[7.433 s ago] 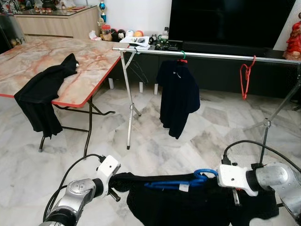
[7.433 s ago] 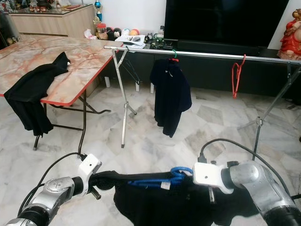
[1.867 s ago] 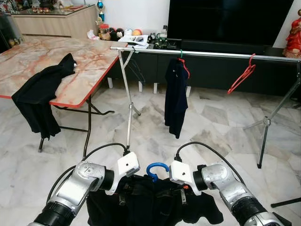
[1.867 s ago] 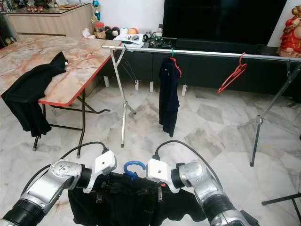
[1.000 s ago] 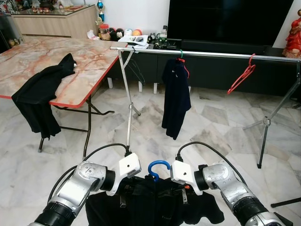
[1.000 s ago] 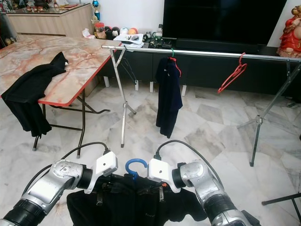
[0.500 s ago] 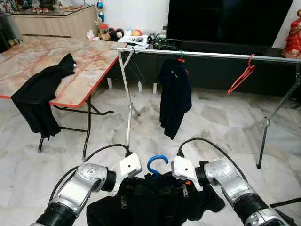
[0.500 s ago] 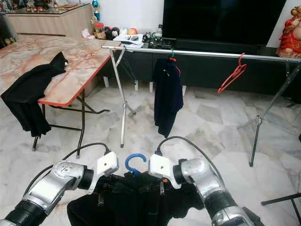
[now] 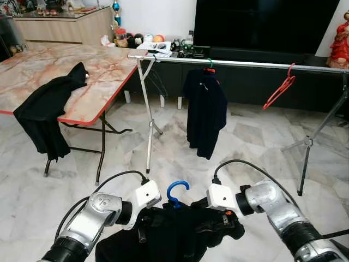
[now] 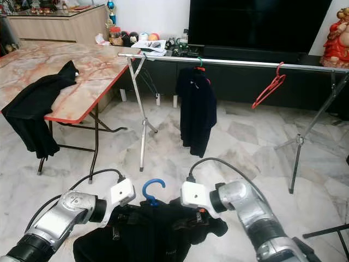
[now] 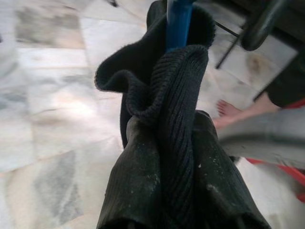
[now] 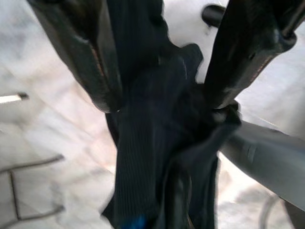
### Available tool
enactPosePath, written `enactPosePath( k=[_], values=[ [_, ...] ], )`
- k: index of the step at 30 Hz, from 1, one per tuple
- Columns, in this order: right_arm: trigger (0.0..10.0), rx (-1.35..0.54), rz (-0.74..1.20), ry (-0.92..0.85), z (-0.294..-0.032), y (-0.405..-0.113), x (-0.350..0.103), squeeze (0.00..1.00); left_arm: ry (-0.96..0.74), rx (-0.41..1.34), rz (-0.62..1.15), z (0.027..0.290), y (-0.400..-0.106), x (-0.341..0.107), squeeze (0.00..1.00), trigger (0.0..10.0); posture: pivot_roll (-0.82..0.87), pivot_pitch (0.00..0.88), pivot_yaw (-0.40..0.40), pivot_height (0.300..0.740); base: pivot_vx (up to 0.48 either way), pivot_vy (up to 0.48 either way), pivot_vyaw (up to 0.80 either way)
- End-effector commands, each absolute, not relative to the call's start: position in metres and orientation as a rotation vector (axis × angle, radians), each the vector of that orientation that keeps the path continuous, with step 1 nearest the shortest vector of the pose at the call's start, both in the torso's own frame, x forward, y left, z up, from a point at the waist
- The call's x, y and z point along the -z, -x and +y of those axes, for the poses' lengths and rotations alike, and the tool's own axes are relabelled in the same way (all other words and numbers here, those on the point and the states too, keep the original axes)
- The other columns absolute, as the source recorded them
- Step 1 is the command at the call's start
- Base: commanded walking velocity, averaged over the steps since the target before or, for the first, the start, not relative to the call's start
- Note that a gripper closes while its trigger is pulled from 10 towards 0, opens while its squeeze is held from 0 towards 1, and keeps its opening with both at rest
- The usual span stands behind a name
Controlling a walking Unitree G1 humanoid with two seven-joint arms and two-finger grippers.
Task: Hang hanger
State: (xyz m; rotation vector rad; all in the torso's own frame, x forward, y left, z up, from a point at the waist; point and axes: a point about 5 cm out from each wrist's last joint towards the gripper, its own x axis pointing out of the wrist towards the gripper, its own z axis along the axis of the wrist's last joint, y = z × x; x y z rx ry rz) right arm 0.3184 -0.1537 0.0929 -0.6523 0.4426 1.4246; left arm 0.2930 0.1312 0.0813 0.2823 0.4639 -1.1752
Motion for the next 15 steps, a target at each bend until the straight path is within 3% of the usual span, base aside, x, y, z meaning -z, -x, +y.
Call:
enactPosePath(
  k=[1,4,6,7,8,10,11,12,15],
  values=[
    [10.0,-1.388,0.425,0.668,-0.155,-0.323,-0.098,1.0,-0.309,1.145,0.409,0.133,-0.302,-0.093,0.0,0.0,0.1,0.0,-0.005,0.74,0.0,0.0,0.0],
    [10.0,-1.328,0.396,0.645,-0.158,-0.326,-0.099,1.0,-0.311,1.115,0.413,0.136,-0.302,-0.09,0.0,0.0,0.1,0.0,-0.002,0.74,0.0,0.0,0.0],
    [10.0,-1.211,0.328,0.602,-0.161,-0.332,-0.104,0.95,-0.313,1.056,0.415,0.142,-0.303,-0.086,0.0,0.0,0.1,0.0,-0.002,0.74,0.0,0.0,0.0],
    [10.0,-1.129,0.305,0.571,-0.163,-0.336,-0.105,0.0,-0.324,1.013,0.406,0.145,-0.305,-0.085,0.0,0.0,0.1,0.0,-0.002,0.74,0.0,0.0,0.0],
    [10.0,-1.073,0.292,0.549,-0.165,-0.339,-0.105,0.0,-0.332,0.983,0.399,0.147,-0.307,-0.084,0.0,0.0,0.1,0.0,-0.002,0.74,0.0,0.0,0.0],
    [10.0,-0.895,0.295,0.483,-0.172,-0.343,-0.097,0.0,-0.351,0.872,0.367,0.152,-0.312,-0.082,0.0,2.7,0.1,0.001,-0.003,0.74,0.0,0.0,0.0],
    [10.0,-0.895,0.295,0.483,-0.172,-0.343,-0.097,0.0,-0.351,0.872,0.367,0.152,-0.312,-0.082,0.0,2.7,0.1,0.001,-0.003,0.74,0.0,0.0,0.0],
    [10.0,-0.713,0.326,0.404,-0.177,-0.341,-0.08,0.0,-0.341,0.73,0.343,0.158,-0.318,-0.079,0.0,10.0,0.1,0.005,-0.005,0.74,0.0,0.0,0.0],
    [10.0,-0.534,0.408,0.3,-0.18,-0.33,-0.051,0.0,-0.276,0.579,0.359,0.166,-0.322,-0.074,0.0,10.0,0.1,0.007,-0.006,0.74,0.0,0.0,0.0]
  ],
)
